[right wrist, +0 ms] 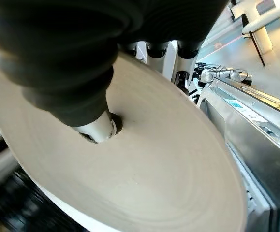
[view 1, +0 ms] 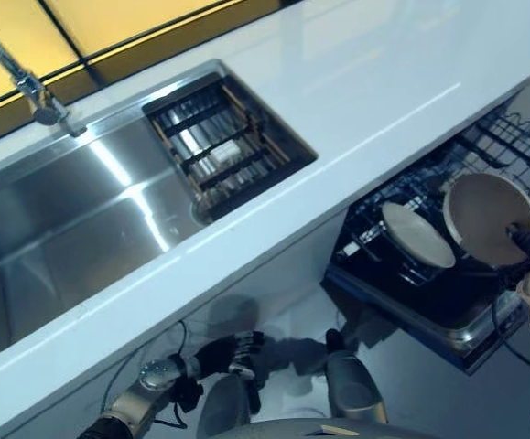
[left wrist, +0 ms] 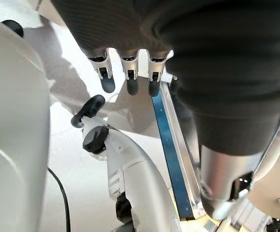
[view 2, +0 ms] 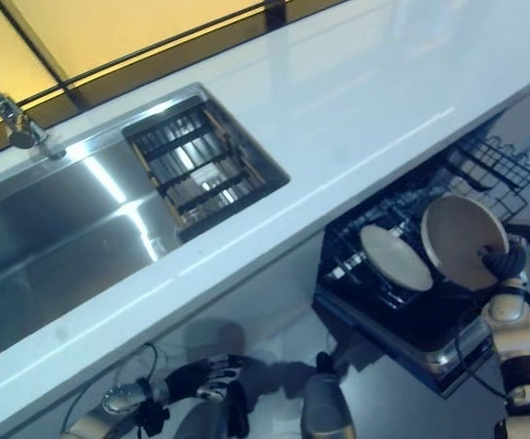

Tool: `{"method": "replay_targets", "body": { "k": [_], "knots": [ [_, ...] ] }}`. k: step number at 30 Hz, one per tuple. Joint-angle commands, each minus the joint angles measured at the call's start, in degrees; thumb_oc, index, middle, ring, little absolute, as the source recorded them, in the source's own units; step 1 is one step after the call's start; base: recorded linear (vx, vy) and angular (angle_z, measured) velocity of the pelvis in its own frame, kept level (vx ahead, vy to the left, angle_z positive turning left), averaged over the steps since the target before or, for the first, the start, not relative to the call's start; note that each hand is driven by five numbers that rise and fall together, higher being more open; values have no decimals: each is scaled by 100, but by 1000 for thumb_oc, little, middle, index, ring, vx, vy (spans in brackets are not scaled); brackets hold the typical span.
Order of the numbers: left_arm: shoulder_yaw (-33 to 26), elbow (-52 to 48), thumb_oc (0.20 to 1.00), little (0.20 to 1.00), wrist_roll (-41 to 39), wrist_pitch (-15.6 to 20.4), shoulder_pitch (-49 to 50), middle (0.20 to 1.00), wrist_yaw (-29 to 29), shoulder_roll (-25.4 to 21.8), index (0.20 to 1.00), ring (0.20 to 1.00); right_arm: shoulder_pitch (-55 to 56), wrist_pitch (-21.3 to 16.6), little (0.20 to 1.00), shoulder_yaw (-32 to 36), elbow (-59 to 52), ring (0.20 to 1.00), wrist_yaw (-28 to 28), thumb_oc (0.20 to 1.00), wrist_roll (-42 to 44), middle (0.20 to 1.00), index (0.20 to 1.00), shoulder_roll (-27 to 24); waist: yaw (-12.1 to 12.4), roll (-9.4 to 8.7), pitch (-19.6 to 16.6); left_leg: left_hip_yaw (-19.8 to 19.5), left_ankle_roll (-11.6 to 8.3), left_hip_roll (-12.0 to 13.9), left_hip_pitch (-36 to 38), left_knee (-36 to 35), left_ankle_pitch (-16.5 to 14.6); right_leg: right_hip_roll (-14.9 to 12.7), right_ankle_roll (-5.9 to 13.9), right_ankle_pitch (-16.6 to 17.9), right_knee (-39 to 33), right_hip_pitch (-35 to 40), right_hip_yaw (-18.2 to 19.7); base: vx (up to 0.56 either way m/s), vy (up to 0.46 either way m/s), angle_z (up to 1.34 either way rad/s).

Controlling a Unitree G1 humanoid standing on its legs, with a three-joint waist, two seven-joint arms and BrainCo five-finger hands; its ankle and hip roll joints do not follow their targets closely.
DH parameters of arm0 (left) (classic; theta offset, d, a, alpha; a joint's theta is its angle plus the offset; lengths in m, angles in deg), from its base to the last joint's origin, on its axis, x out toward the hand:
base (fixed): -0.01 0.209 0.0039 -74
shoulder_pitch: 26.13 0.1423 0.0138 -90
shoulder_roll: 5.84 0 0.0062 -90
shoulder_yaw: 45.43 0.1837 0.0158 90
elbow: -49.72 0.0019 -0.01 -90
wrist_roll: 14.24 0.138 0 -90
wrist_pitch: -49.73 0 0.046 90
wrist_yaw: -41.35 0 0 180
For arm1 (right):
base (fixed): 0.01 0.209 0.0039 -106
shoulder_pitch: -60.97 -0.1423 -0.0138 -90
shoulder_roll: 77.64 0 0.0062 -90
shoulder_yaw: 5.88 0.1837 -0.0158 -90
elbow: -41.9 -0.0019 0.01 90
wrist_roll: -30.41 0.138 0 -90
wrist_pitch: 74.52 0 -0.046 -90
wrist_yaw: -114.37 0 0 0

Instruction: Pick up plates and place into dishwasher.

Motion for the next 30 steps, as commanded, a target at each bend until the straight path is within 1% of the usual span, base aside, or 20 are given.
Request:
{"method": "replay_targets", "body": {
  "k": [1,3,6,8,12,14,17,21,27,30],
  "knots": [
    [18,-593,1000,1000,-242,183,158,1000,104,-381,1000,1000,-599,62,200,-130,245,200,-256,200,-193,200,200,-493,309,-123,-202,-103,199,169,-250,381,-359,-229,246,230,-3,-174,-39,9,-36,12],
    [40,-687,1000,1000,-301,154,153,1000,94,-438,1000,1000,-767,104,200,-176,420,200,-342,200,-390,200,200,-584,351,-98,-184,-143,183,173,-298,389,-347,-229,238,218,-8,-173,-72,-7,-24,15],
    [136,-811,1000,1000,-356,130,102,1000,44,-468,1000,1000,-988,52,200,-331,599,200,-467,200,-681,200,200,-707,391,-49,-160,-197,162,179,-375,430,-335,-239,224,195,17,-201,-125,-8,-6,12],
    [192,-855,1000,1000,-418,134,135,1000,25,-460,1000,1000,-1136,-134,200,-426,765,200,-531,200,-824,200,200,-793,411,-5,-180,-224,150,185,-372,444,-334,-239,216,172,31,-181,-138,49,0,6],
    [214,-974,1000,1000,-476,85,208,1000,-37,-453,1000,1000,-1097,-424,200,-499,706,200,-820,200,-1437,200,200,-951,416,36,-252,-251,141,168,-367,451,-348,-247,216,127,33,-146,-138,61,-10,7],
    [231,-1047,1000,1000,-525,19,221,1000,-60,-449,1000,1000,-1085,-496,200,-570,696,200,-880,200,-1831,200,200,-1054,414,64,-278,-263,135,162,-391,500,-368,-261,223,110,50,-149,-147,52,-10,5],
    [283,-1118,1000,1000,-571,20,173,1000,-73,-485,1000,1000,-1157,-557,200,-775,843,200,-800,200,-2124,200,200,-1217,417,125,-244,-288,110,165,-494,578,-367,-276,223,99,57,-183,-158,-4,-10,6],
    [389,-1187,1000,1000,-679,95,72,1000,-115,-576,1000,1000,-1411,-627,200,-1045,1147,200,-603,200,-2008,200,200,-1237,443,213,-148,-333,72,182,-644,635,-330,-273,197,88,59,-241,-182,-58,-18,2],
    [513,-1244,1000,1000,-787,185,-88,1000,-171,-566,1000,1000,-1704,-747,200,-1215,1389,200,-269,200,-1564,200,200,-1048,473,346,1,-410,27,156,-816,696,-285,-283,138,58,98,-340,-208,-56,-10,0],
    [634,-1261,1000,1000,-786,304,-158,1000,-215,-528,1000,1000,-1913,-797,200,-1278,1507,200,-140,200,-1518,200,200,-963,478,429,42,-435,-8,142,-898,720,-267,-309,116,48,101,-394,-222,-46,25,2]
  ]
}}
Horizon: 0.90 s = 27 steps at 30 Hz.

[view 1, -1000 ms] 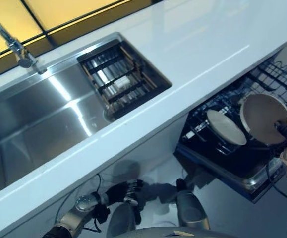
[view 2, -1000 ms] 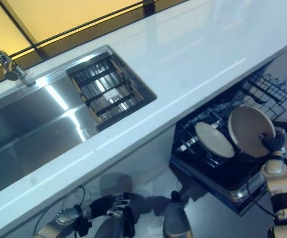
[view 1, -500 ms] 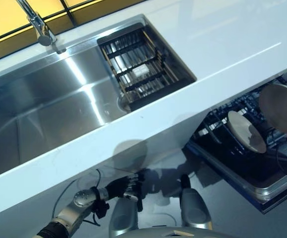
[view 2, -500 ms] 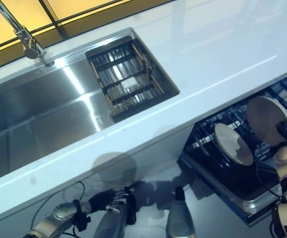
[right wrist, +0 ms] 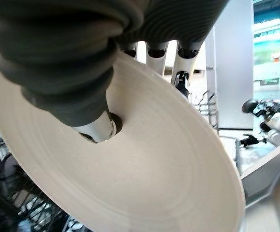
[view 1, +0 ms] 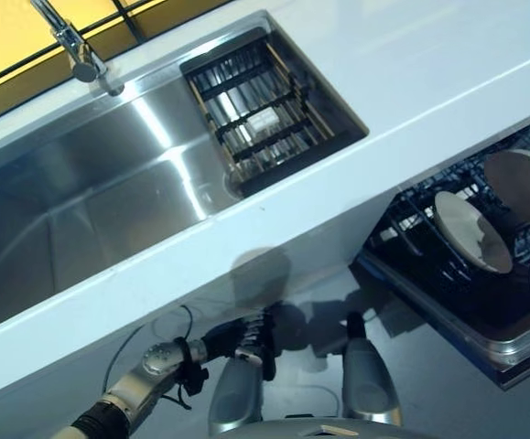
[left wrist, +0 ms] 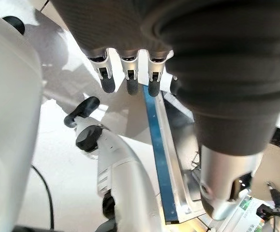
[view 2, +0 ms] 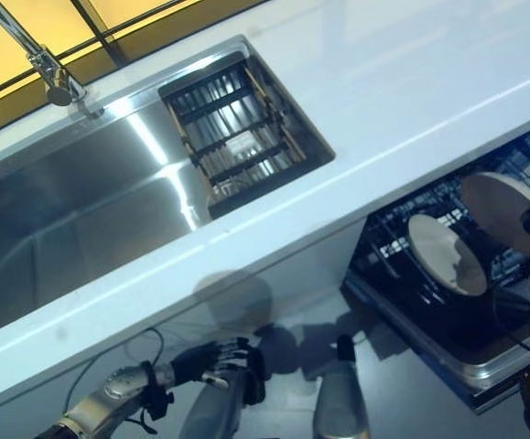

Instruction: Pick up plates and place into dishwasher.

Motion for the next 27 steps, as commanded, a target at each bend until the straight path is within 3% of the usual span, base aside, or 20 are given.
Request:
{"method": "replay_targets", "body": {
  "k": [1,13,14,15,16,27],
  "knots": [
    [271,-379,1000,1000,-202,374,144,1000,-33,-151,1000,1000,-417,-235,200,-253,176,200,102,200,333,200,200,-42,142,-23,-278,-159,-62,261,-348,436,-284,-186,117,59,-101,-59,11,0,0,0],
    [332,-524,1000,1000,-341,414,131,1000,-133,-163,1000,1000,-676,-137,200,-438,352,200,-9,200,247,200,200,-71,147,80,-247,-187,-94,237,-442,469,-266,-217,90,24,-112,-89,18,1,3,0],
    [328,-548,1000,1000,-338,417,132,1000,-143,-172,1000,1000,-672,-100,341,-415,353,341,-6,341,302,341,341,-73,144,84,-239,-183,-96,242,-448,470,-263,-219,87,24,-110,-91,19,0,0,0],
    [323,-567,1000,1000,-342,420,135,1000,-156,-186,1000,1000,-664,-58,749,-383,349,749,4,749,348,749,749,-67,138,86,-236,-176,-97,244,-447,465,-260,-218,84,22,-107,-93,21,0,0,0],
    [328,-565,1000,1000,-356,435,135,1000,-171,-194,1000,1000,-665,-73,1000,-369,341,1000,50,1000,388,1000,1000,-62,134,83,-240,-168,-98,246,-437,449,-254,-217,84,23,-111,-91,25,0,0,0],
    [269,-658,1000,1000,-258,339,325,1000,-180,-135,1000,1000,-321,-169,1000,13,292,1000,115,1000,715,1000,1000,-108,60,32,-406,-45,-67,259,-157,369,-311,-227,112,14,-169,108,115,29,11,0]
  ]
}}
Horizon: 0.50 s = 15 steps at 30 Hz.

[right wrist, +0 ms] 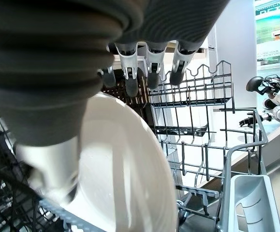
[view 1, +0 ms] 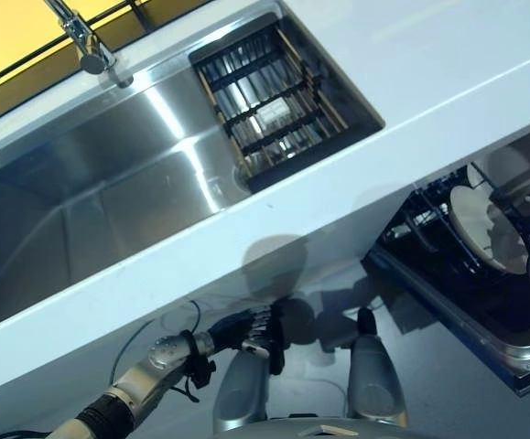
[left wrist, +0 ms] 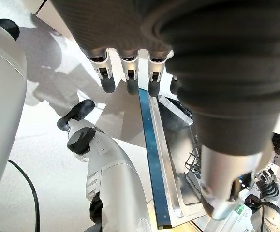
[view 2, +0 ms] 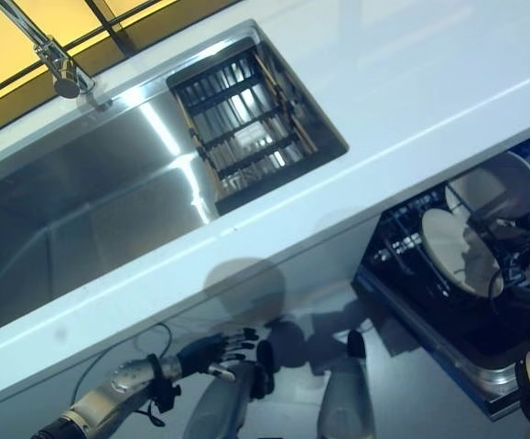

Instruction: Pick up plates and place into dishwasher.

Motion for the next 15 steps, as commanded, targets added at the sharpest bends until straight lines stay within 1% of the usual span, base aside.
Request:
{"method": "replay_targets", "body": {
  "k": [1,6,12,14,15],
  "knots": [
    [42,-442,1000,1000,-171,214,492,1000,54,-110,1000,1000,123,-224,1000,291,-62,1000,-36,1000,438,1000,1000,-149,-32,-138,-504,-38,-87,343,-134,387,-364,-147,87,24,-243,144,110,64,30,-1],
    [40,-380,1000,1000,-109,217,650,1000,128,-62,1000,1000,469,-409,1000,582,-162,1000,-48,1000,523,1000,1000,-234,-70,-158,-674,50,-74,329,108,262,-391,-161,125,13,-346,339,142,59,23,-5],
    [24,-248,1000,1000,-12,197,856,1000,266,16,1000,1000,855,-753,1000,1036,-380,1000,-207,1000,783,1000,1000,-341,-166,-154,-941,206,-84,382,472,65,-438,-145,183,-1,-515,600,161,58,-3,-7],
    [19,-160,1000,1000,44,253,944,1000,352,68,1000,1000,937,-783,1000,1122,-473,1000,-276,1000,744,1000,1000,-364,-186,-130,-1053,234,-94,388,600,-5,-452,-142,202,-8,-564,689,163,95,-7,-9],
    [1,-112,1000,1000,67,273,1014,1000,403,110,1000,1000,994,-728,1000,1169,-536,1000,-301,1000,740,1000,1000,-371,-203,-118,-1132,255,-97,388,676,-43,-465,-134,209,-23,-584,736,173,134,-5,-15]
  ]
}}
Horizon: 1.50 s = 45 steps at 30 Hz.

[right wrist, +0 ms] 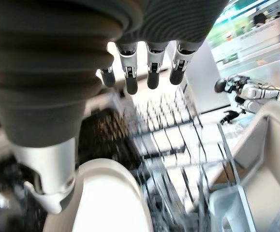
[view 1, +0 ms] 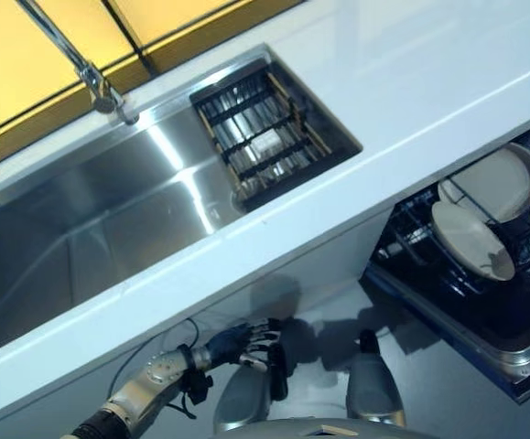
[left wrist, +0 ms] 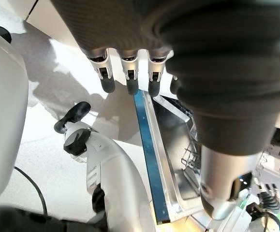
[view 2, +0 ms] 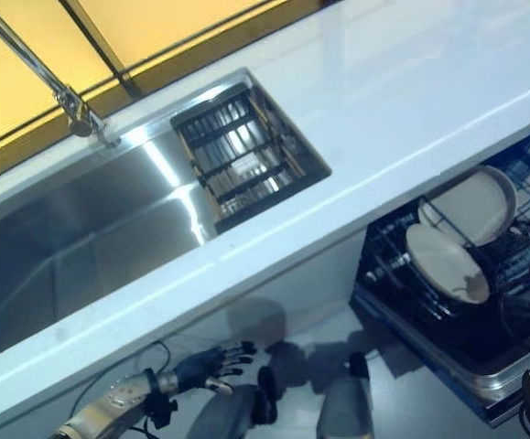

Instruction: Pick up plates and place into dishwasher.

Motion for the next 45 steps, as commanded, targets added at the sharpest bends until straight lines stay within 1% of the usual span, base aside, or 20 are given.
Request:
{"method": "replay_targets", "body": {
  "k": [1,2,3,4,5,6,7,8,9,11,15,17,22,29,33,36,40,45],
  "knots": [
    [-15,-98,1000,1000,38,268,464,1000,281,145,1000,1000,287,-157,1000,139,-434,1000,-276,1000,291,1000,1000,-359,-54,-50,-661,31,-117,387,-83,460,-469,-114,194,-62,-167,122,59,153,-7,-13],
    [-49,-68,1000,1000,27,238,510,1000,328,194,1000,1000,382,-69,1000,226,-492,1000,-227,1000,440,1000,1000,-327,-69,-45,-724,49,-125,388,-8,414,-480,-108,200,-76,-189,167,72,156,-14,-11],
    [-69,-29,1000,1000,29,208,552,1000,352,257,1000,1000,498,107,1000,351,-548,1000,-101,1000,673,1000,1000,-268,-87,-47,-785,66,-130,384,72,361,-494,-102,203,-94,-207,209,86,140,-22,-8],
    [-76,-3,1000,1000,64,206,585,1000,362,308,1000,1000,598,316,1000,489,-587,1000,92,1000,1054,1000,1000,-195,-105,-54,-825,83,-134,385,138,321,-504,-97,201,-113,-210,236,108,120,-22,-9],
    [-79,1,1000,1000,91,206,609,1000,364,331,1000,1000,666,392,1000,596,-601,1000,217,1000,1468,1000,1000,-131,-109,-61,-841,95,-136,389,177,304,-511,-91,196,-123,-210,252,127,138,-37,-12],
    [-118,24,1000,1000,141,173,648,1000,385,402,1000,1000,762,623,1000,845,-644,1000,618,1000,2320,1000,1000,71,-140,-71,-877,101,-141,404,252,284,-529,-75,181,-156,-195,286,162,146,-61,-17],
    [-130,77,1000,1000,155,141,641,1000,388,461,1000,1000,835,934,1000,1135,-672,1000,901,1000,2945,1000,1000,282,-157,-88,-895,110,-147,420,311,271,-552,-62,166,-197,-174,319,172,160,-84,-17],
    [-133,128,1000,1000,168,112,609,1000,413,492,1000,1000,874,991,1000,1348,-637,1000,941,1000,2916,1000,1000,416,-150,-102,-903,104,-151,432,356,259,-564,-49,157,-219,-156,341,174,116,-80,-15],
    [-109,189,1000,1000,175,124,576,1000,433,508,1000,1000,876,1008,1000,1416,-626,1000,837,1000,2731,1000,1000,495,-134,-113,-895,99,-155,446,384,263,-568,-40,148,-229,-145,361,171,91,-62,-9],
    [-45,284,1000,1000,179,151,545,1000,424,560,1000,1000,833,1076,1000,1394,-630,1000,732,1000,2639,1000,1000,525,-118,-115,-885,67,-175,472,419,281,-565,-24,137,-236,-121,383,166,83,-36,-5],
    [-102,364,1000,1000,208,228,647,1000,463,589,1000,1000,929,1108,1000,1475,-862,1000,654,1000,2864,1000,1000,558,-126,-89,-873,50,-219,505,483,253,-525,0,121,-273,-62,417,150,66,-2,-1],
    [-228,385,1000,1000,122,249,658,1000,493,577,1000,1000,1202,1118,1000,1534,-1250,1000,549,1000,2963,1000,1000,803,-154,-102,-832,32,-230,513,465,246,-492,-3,109,-297,8,372,137,0,15,2],
    [-437,395,1000,1000,19,260,667,1000,516,535,1000,1000,1677,938,1000,1605,-1701,1000,382,1000,3045,1000,1000,1192,-162,-220,-781,-36,-173,473,425,223,-458,-1,126,-275,42,298,144,-18,9,5],
    [-609,476,1000,1000,13,389,650,1000,518,502,1000,1000,1927,796,1000,1612,-2028,1000,376,1000,3300,1000,1000,1614,-204,-394,-666,-30,-112,458,359,234,-434,16,198,-180,123,138,193,-53,-4,1],
    [-669,532,1000,1000,29,440,659,1000,486,501,1000,1000,2046,788,1000,1616,-2152,1000,399,1000,3297,1000,1000,1746,-224,-481,-630,10,-81,455,368,248,-445,22,223,-132,126,121,216,-19,-11,-1],
    [-722,549,1000,1000,37,422,664,1000,488,482,1000,1000,2065,753,1000,1628,-2128,1000,425,1000,3305,1000,1000,1807,-211,-527,-618,22,-69,447,375,254,-451,30,240,-113,126,120,235,0,0,0],
    [-748,502,1000,1000,50,369,659,1000,463,452,1000,1000,2093,810,1000,1639,-2177,1000,397,1000,3351,1000,1000,1834,-191,-585,-604,25,-64,449,369,254,-446,31,253,-88,109,122,232,-17,-22,-1],
    [-754,527,1000,1000,72,350,638,1000,499,412,1000,1000,2097,735,1000,1644,-2124,1000,371,1000,3409,1000,1000,1881,-180,-642,-577,71,-71,479,353,249,-434,27,282,-22,58,105,215,-18,-56,0]
  ]
}}
